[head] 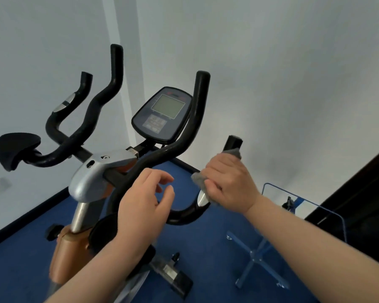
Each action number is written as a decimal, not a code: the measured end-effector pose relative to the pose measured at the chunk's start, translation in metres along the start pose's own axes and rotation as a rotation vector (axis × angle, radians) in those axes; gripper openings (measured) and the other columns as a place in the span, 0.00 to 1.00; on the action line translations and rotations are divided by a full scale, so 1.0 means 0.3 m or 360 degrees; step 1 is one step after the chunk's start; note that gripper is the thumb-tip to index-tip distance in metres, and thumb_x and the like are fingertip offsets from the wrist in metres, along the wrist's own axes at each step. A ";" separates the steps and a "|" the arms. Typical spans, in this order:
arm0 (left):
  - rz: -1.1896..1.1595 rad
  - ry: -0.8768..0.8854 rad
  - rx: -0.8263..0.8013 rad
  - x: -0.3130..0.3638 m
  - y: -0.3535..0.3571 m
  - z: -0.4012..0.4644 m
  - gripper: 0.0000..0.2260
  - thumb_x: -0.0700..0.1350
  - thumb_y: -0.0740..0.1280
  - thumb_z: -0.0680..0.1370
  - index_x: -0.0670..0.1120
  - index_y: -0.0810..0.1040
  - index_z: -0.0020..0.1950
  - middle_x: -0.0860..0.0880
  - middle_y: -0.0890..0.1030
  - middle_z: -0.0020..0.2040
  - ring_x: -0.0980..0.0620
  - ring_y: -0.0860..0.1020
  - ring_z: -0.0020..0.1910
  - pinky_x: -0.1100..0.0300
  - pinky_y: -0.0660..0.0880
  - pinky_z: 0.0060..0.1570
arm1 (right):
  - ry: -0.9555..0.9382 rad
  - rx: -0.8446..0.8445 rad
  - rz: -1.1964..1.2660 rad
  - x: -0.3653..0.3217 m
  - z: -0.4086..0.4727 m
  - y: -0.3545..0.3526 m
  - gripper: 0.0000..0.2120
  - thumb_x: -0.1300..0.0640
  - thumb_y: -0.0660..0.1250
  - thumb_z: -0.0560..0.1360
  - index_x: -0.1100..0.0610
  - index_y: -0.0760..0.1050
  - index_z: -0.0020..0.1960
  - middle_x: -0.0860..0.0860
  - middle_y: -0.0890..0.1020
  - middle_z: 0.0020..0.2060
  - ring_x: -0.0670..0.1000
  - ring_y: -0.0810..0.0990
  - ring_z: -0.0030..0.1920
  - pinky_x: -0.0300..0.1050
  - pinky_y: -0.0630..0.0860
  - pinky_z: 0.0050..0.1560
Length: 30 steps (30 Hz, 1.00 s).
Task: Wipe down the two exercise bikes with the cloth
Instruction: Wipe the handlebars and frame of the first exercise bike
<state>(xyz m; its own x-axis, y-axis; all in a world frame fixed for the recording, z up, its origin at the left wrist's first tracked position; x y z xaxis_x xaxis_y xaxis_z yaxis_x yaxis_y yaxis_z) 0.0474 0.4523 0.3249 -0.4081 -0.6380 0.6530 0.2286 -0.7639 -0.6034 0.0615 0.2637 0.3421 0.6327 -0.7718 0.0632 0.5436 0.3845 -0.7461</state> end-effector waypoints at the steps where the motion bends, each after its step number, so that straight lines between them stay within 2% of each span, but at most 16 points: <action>1: 0.0004 -0.0013 -0.0003 0.000 0.000 0.000 0.04 0.47 0.64 0.74 0.55 0.75 0.47 0.59 0.75 0.45 0.58 0.76 0.43 0.61 0.73 0.35 | 0.0012 0.0057 -0.0008 0.029 0.009 -0.008 0.11 0.59 0.59 0.73 0.60 0.78 0.37 0.53 0.78 0.33 0.56 0.75 0.37 0.47 0.73 0.49; 5: 0.0016 -0.0034 -0.0017 0.002 0.001 0.003 0.04 0.46 0.64 0.74 0.55 0.75 0.45 0.59 0.75 0.43 0.57 0.75 0.43 0.65 0.70 0.34 | 0.0457 0.0410 0.0213 -0.051 -0.051 0.068 0.10 0.60 0.61 0.73 0.60 0.78 0.36 0.52 0.79 0.35 0.54 0.75 0.40 0.52 0.71 0.50; 6: 0.0022 -0.0029 -0.0024 0.003 0.000 0.003 0.04 0.46 0.64 0.74 0.55 0.75 0.45 0.59 0.76 0.43 0.57 0.75 0.43 0.66 0.70 0.34 | 0.0474 0.0468 0.0227 -0.084 -0.072 0.090 0.08 0.60 0.63 0.72 0.60 0.79 0.36 0.52 0.79 0.36 0.53 0.76 0.42 0.52 0.71 0.51; 9: 0.0064 -0.0003 -0.0042 0.006 0.001 0.003 0.04 0.45 0.66 0.74 0.54 0.76 0.45 0.59 0.76 0.42 0.57 0.75 0.43 0.67 0.69 0.34 | 0.0097 0.0382 0.0174 -0.071 -0.069 0.086 0.10 0.56 0.62 0.72 0.59 0.80 0.38 0.52 0.80 0.36 0.54 0.77 0.40 0.49 0.72 0.51; 14: 0.0009 -0.0066 -0.0012 -0.001 -0.001 -0.001 0.06 0.45 0.65 0.74 0.56 0.75 0.44 0.59 0.76 0.43 0.58 0.76 0.43 0.66 0.68 0.33 | -0.0424 0.0048 -0.0076 0.081 0.038 0.004 0.14 0.53 0.60 0.72 0.59 0.78 0.35 0.52 0.78 0.29 0.55 0.76 0.32 0.47 0.75 0.42; 16: 0.0005 -0.0063 -0.0007 -0.003 -0.001 -0.003 0.06 0.45 0.65 0.73 0.57 0.75 0.45 0.60 0.76 0.44 0.58 0.76 0.42 0.67 0.67 0.33 | -0.0570 0.0002 -0.0246 0.133 0.081 -0.024 0.14 0.53 0.61 0.72 0.59 0.77 0.33 0.52 0.77 0.28 0.55 0.75 0.30 0.47 0.75 0.41; 18: 0.0019 -0.0057 -0.0021 -0.001 -0.001 -0.002 0.06 0.45 0.65 0.73 0.57 0.74 0.45 0.60 0.76 0.45 0.59 0.76 0.43 0.69 0.66 0.33 | -0.0560 0.0068 -0.0312 0.180 0.121 -0.051 0.14 0.54 0.63 0.72 0.58 0.75 0.30 0.51 0.76 0.26 0.54 0.74 0.29 0.47 0.75 0.36; 21: 0.0022 -0.0076 -0.0023 0.002 -0.002 -0.001 0.06 0.46 0.65 0.73 0.58 0.74 0.44 0.60 0.76 0.45 0.59 0.76 0.44 0.69 0.66 0.33 | -0.0195 0.0268 -0.0182 0.205 0.133 -0.058 0.16 0.55 0.64 0.74 0.58 0.73 0.28 0.51 0.75 0.24 0.53 0.72 0.27 0.47 0.70 0.24; 24: 0.0074 -0.0111 -0.0042 0.005 0.000 0.001 0.06 0.46 0.65 0.73 0.57 0.75 0.45 0.61 0.75 0.43 0.61 0.75 0.45 0.70 0.65 0.33 | 0.0433 0.0556 0.0089 0.199 0.098 -0.036 0.17 0.56 0.61 0.76 0.62 0.73 0.30 0.53 0.73 0.25 0.53 0.70 0.26 0.48 0.70 0.25; 27: 0.0126 -0.0131 -0.0062 0.009 0.004 0.003 0.05 0.45 0.66 0.74 0.55 0.76 0.45 0.61 0.74 0.41 0.63 0.74 0.44 0.70 0.64 0.33 | 0.1307 0.1072 0.0633 0.180 0.058 0.000 0.17 0.53 0.59 0.79 0.61 0.74 0.36 0.52 0.74 0.28 0.56 0.76 0.30 0.54 0.76 0.30; 29: 0.0133 -0.0139 -0.0061 0.013 0.005 0.004 0.04 0.45 0.66 0.74 0.54 0.76 0.45 0.60 0.74 0.41 0.64 0.73 0.43 0.70 0.64 0.33 | 0.1785 0.1401 0.0943 0.142 0.020 0.026 0.16 0.50 0.56 0.81 0.58 0.77 0.44 0.52 0.82 0.35 0.55 0.83 0.39 0.58 0.79 0.40; 30: 0.0138 -0.0141 -0.0063 0.014 0.004 0.003 0.04 0.45 0.66 0.74 0.54 0.76 0.45 0.59 0.74 0.41 0.63 0.74 0.43 0.70 0.64 0.33 | 0.1927 0.1457 0.0930 0.111 -0.004 0.035 0.16 0.49 0.55 0.81 0.57 0.77 0.50 0.53 0.84 0.41 0.52 0.83 0.44 0.55 0.79 0.47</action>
<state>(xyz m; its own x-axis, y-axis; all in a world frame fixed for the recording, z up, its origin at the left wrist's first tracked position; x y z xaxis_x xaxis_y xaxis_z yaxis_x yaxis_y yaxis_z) 0.0468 0.4485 0.3274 -0.3084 -0.7089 0.6343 0.2242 -0.7022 -0.6758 0.0875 0.2415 0.3355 0.3195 -0.1753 -0.9312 0.8062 0.5667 0.1699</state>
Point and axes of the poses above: each hand's wrist, its own z-axis towards the middle knuckle, its own y-axis out of the palm, x = y × z, the point moved 4 cm from there along z, towards the middle knuckle
